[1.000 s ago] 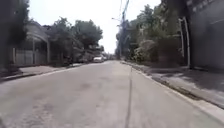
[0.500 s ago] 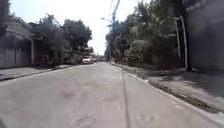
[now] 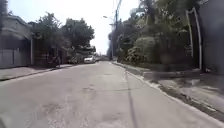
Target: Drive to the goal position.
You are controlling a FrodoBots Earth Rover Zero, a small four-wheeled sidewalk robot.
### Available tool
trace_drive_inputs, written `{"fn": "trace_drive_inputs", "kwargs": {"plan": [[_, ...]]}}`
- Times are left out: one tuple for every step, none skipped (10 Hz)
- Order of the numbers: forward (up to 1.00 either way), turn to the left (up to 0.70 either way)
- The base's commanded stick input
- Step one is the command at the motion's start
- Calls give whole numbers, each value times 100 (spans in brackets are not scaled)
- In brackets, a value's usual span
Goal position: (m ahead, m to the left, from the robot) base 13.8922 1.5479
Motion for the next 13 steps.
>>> {"fn": "trace_drive_inputs", "kwargs": {"plan": [[100, 0], [100, 0], [100, 0], [100, 0], [100, 0], [100, 0], [100, 0], [100, 0], [100, 0], [100, 0], [100, 0], [100, 0], [100, 0]]}}
